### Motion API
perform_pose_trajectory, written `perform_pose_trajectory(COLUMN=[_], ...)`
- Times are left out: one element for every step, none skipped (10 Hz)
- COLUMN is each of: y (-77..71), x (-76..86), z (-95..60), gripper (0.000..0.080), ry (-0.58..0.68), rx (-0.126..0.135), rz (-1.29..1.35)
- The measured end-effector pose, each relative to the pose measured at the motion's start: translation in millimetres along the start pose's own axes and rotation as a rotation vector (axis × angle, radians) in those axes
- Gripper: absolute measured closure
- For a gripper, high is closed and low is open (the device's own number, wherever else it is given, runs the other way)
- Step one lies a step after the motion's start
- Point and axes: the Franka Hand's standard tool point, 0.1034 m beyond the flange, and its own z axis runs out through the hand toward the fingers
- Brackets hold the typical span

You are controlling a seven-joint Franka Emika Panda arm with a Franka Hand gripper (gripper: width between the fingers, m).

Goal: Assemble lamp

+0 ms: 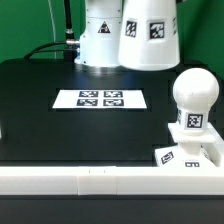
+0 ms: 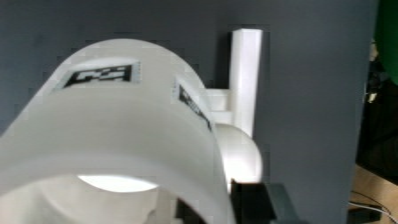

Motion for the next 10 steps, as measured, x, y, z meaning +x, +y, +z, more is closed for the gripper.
perform_pose_trajectory(y=[-7.6, -16.2, -25.7, -30.5, -34.9, -40.1, -43.6, -45.8, -47.2, -48.9], x=[5.8, 14.4, 24.3, 31.7, 37.1, 40.6, 42.8, 42.5, 40.3, 38.2], z=[-6.0, -9.8, -9.6, -1.5, 10.8, 21.6, 31.2, 40.5, 47.5, 53.7], gripper=[0.0754, 0.0754, 0.0754, 0.0754, 0.0754, 0.0754, 0.0754, 0.0754, 0.0754, 0.0754], ry=[-0.001, 0.005, 0.013, 0.014, 0.003, -0.004, 0.000, 0.005, 0.008, 0.006], rx=[0.004, 0.006, 0.010, 0.012, 0.012, 0.010, 0.010, 0.008, 0.006, 0.004], rz=[0.008, 0.021, 0.025, 0.031, 0.037, 0.036, 0.031, 0.028, 0.025, 0.022])
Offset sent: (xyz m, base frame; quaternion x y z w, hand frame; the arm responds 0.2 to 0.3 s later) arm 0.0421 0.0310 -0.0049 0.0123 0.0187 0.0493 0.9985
